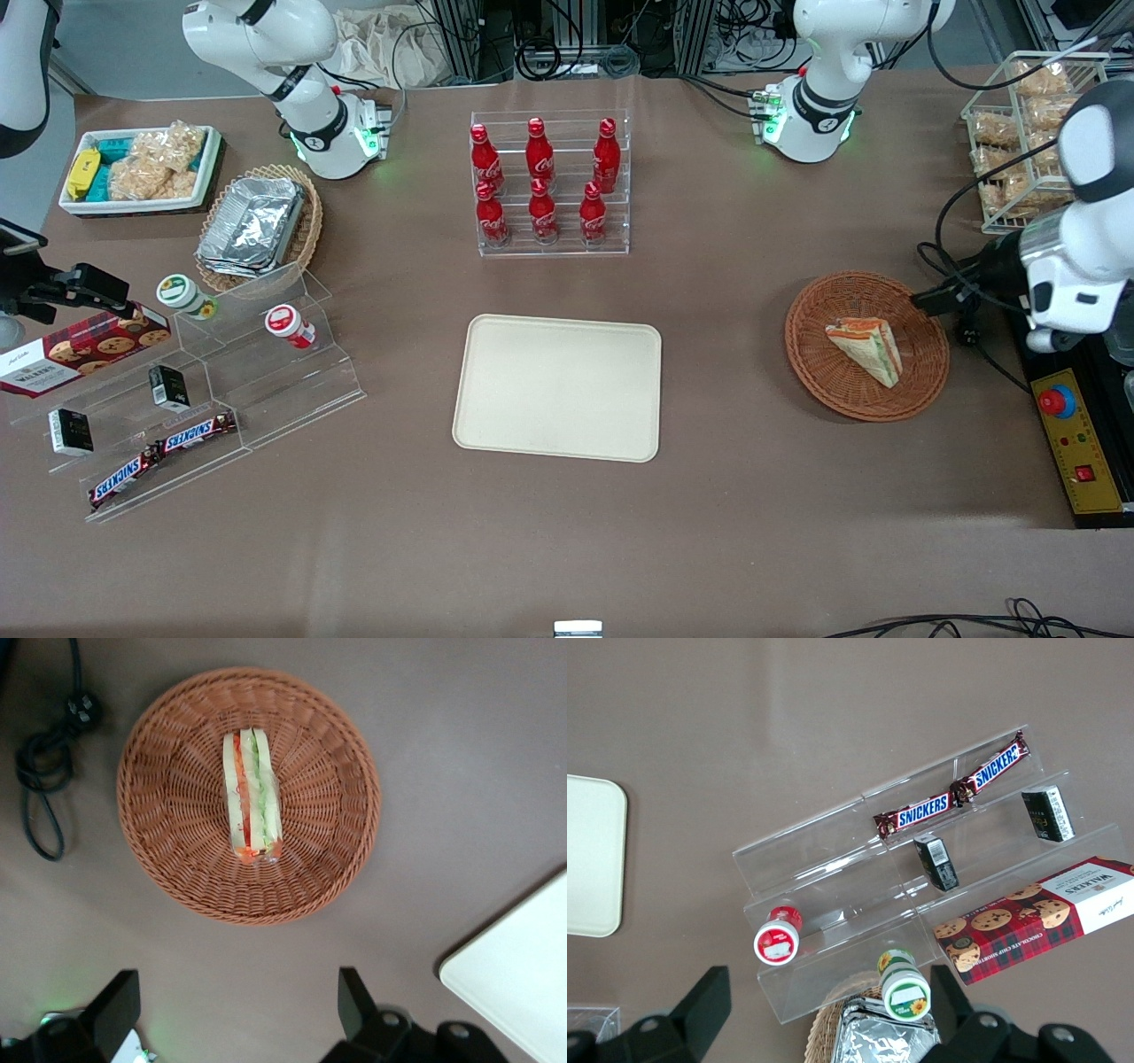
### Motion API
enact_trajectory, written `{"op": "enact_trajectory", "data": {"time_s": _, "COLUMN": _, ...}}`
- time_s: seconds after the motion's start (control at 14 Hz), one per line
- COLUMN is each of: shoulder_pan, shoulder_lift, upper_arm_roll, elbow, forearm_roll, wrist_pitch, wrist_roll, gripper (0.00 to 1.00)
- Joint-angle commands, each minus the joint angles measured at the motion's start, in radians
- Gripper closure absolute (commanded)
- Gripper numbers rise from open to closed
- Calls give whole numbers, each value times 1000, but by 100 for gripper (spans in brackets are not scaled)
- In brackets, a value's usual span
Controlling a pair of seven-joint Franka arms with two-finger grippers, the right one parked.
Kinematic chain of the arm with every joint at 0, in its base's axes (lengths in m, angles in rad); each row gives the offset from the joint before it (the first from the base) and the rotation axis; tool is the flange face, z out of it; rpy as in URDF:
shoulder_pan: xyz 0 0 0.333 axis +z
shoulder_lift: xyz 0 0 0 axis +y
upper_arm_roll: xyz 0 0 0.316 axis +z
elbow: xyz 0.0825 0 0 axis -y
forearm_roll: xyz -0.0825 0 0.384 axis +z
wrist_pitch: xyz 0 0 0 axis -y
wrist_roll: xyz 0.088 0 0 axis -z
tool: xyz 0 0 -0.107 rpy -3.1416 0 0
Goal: Place sandwich from basket to tray
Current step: 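Lower the open left gripper over the wrapped sandwich in the basket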
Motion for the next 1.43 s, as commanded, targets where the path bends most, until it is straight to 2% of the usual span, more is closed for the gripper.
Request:
{"op": "enact_trajectory", "data": {"time_s": 0.0, "shoulder_pan": -3, "shoulder_lift": -30, "upper_arm_roll": -7, "elbow": -159, "forearm_roll": 37, "wrist_pitch": 176, "wrist_roll": -98, "gripper": 1}}
{"op": "enact_trajectory", "data": {"time_s": 0.29, "shoulder_pan": -6, "shoulder_lift": -13, "upper_arm_roll": -8, "elbow": -344, "forearm_roll": 40, "wrist_pitch": 423, "wrist_roll": -188, "gripper": 1}}
{"op": "enact_trajectory", "data": {"time_s": 1.0, "shoulder_pan": -10, "shoulder_lift": 184, "upper_arm_roll": -8, "elbow": -359, "forearm_roll": 40, "wrist_pitch": 652, "wrist_roll": -258, "gripper": 1}}
{"op": "enact_trajectory", "data": {"time_s": 1.07, "shoulder_pan": -10, "shoulder_lift": 200, "upper_arm_roll": -8, "elbow": -358, "forearm_roll": 40, "wrist_pitch": 661, "wrist_roll": -258, "gripper": 6}}
{"op": "enact_trajectory", "data": {"time_s": 1.14, "shoulder_pan": -10, "shoulder_lift": 208, "upper_arm_roll": -7, "elbow": -356, "forearm_roll": 41, "wrist_pitch": 666, "wrist_roll": -255, "gripper": 23}}
{"op": "enact_trajectory", "data": {"time_s": 1.29, "shoulder_pan": -7, "shoulder_lift": 208, "upper_arm_roll": -7, "elbow": -353, "forearm_roll": 43, "wrist_pitch": 666, "wrist_roll": -251, "gripper": 76}}
{"op": "enact_trajectory", "data": {"time_s": 1.36, "shoulder_pan": -10, "shoulder_lift": 206, "upper_arm_roll": -7, "elbow": -353, "forearm_roll": 51, "wrist_pitch": 666, "wrist_roll": -247, "gripper": 98}}
